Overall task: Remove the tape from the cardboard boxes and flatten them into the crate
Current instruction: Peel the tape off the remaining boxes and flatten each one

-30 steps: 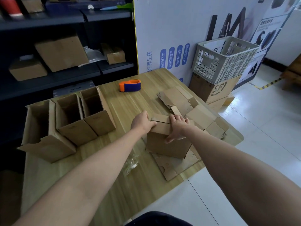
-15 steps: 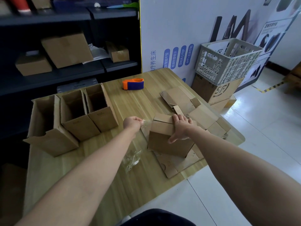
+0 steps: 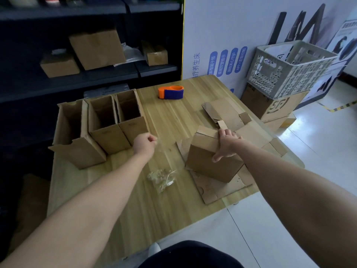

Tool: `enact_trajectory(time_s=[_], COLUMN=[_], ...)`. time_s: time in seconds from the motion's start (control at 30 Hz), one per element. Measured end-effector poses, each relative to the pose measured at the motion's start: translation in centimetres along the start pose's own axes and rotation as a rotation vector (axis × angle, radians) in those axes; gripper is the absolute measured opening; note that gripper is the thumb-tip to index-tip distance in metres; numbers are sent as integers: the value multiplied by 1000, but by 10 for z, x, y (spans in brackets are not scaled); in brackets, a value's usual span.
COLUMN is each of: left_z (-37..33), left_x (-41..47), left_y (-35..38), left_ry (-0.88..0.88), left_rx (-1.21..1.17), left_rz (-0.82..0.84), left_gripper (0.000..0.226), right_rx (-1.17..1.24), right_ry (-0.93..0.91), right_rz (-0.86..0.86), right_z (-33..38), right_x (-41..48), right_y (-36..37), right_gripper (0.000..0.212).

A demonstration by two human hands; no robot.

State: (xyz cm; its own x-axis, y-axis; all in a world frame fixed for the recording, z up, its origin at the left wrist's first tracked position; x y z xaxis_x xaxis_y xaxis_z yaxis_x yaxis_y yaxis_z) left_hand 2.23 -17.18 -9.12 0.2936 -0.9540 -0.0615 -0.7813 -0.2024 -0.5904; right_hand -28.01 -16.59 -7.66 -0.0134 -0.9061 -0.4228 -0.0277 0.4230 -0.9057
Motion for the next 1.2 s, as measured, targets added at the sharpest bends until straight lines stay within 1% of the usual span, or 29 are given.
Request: enact_trajectory(time_s=[0.1,0.17,0.27,0.37,0.43,0.53,0.7,0.83,0.93,1.03,1.1,1.2], left_z=[6,21,50,65,69,72,75,80,81,76,74,74], left_x=[-27,-49,-79,-84,-82,-79,-71,-72,-66,-58,-51,-40], left_y=[30,53,78,87,87,88,86,92,87,79,70,56], left_ry=[170,216,194,144,97,40,-95,-86,-144,-136,-129,-127], left_rx=[176,293,360,389,409,379,283,395,368,330,333,303], left_rz=[165,329,557,653,666,653,579,638,649,633,552,409], left_gripper=[12,17,21,15,16,19,34,38,44,37,32,15], right_rx=[-5,-5,7,22,15,11,4,2,5,9,15,17], right_ry=[9,11,12,14,13,16,8,6,10,9,7,7], right_rz=[2,-9,-16,-19,-17,-15,-22,-27,-25,-25,-30,-28], right_z=[-4,-3,-3,-5,-3,-2,-2,-3,-2,-2,-3,-2], right_x=[0,-1,-1,-1,-2,-1,-3,-2,-2,-1,-1,-1], right_y=[1,2,7,8,8,8,6,6,5,5,6,6], right_gripper=[119,119,120,120,121,123,120,120,119,118,118,118])
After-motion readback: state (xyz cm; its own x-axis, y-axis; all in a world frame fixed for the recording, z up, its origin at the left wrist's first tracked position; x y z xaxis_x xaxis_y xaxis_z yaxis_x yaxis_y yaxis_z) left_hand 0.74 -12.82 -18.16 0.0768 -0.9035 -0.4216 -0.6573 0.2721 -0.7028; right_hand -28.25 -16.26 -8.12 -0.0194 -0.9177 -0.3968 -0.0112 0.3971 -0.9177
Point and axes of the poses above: each hand's wrist, its own x-axis towards the middle knuckle, its own y-axis out of the palm, z = x × y, the point moved 8 cm from there along x, towards the middle knuckle, and after that the axes turned 5 degrees about -x, right-handed, at the moved point
